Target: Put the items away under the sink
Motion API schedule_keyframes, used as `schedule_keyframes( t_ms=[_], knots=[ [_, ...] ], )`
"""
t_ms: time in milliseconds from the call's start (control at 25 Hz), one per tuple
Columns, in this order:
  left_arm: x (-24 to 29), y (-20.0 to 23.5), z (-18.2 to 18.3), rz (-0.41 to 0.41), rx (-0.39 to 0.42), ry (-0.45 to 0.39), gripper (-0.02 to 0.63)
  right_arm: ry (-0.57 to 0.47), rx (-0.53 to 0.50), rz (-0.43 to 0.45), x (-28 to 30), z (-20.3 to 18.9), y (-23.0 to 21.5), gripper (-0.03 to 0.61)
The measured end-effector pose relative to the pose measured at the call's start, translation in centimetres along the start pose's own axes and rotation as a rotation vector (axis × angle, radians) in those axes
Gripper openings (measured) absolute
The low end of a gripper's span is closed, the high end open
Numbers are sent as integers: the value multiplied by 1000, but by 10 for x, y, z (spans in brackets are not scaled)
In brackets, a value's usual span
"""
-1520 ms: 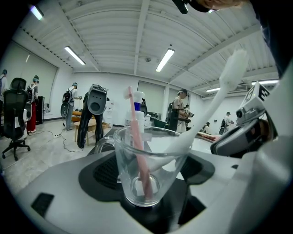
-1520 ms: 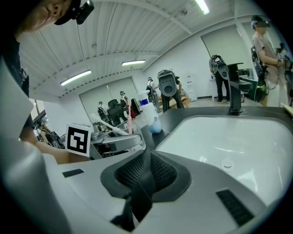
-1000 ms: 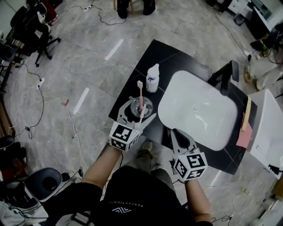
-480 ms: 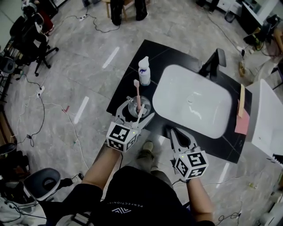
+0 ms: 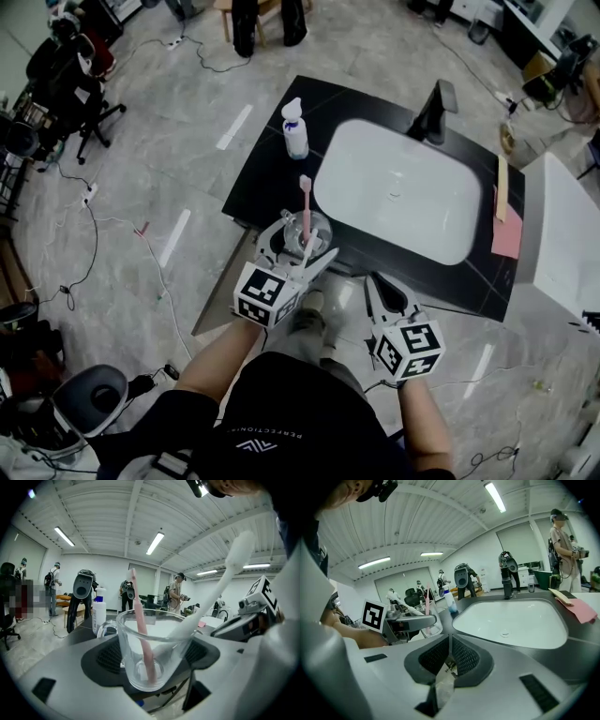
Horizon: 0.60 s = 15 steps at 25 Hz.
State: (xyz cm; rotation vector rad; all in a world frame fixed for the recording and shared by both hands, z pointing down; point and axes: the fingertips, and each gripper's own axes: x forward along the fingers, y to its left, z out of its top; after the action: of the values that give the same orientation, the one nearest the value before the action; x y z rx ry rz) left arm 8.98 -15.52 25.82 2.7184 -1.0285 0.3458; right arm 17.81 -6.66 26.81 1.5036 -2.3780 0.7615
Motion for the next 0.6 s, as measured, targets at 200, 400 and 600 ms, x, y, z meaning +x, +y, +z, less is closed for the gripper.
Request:
schedule_keyframes(
  t_ms=[200, 400, 600],
  knots=[
    [-18, -34, -13, -25, 1, 9, 385, 7, -10, 15, -21, -19, 10, 44],
    [-39, -63, -27, -42, -5, 10, 385, 19, -27, 26, -42, -39, 23, 44],
    [-61, -85, -44, -43, -9, 15, 385, 32, -45, 47, -61, -61, 39, 44]
  ],
)
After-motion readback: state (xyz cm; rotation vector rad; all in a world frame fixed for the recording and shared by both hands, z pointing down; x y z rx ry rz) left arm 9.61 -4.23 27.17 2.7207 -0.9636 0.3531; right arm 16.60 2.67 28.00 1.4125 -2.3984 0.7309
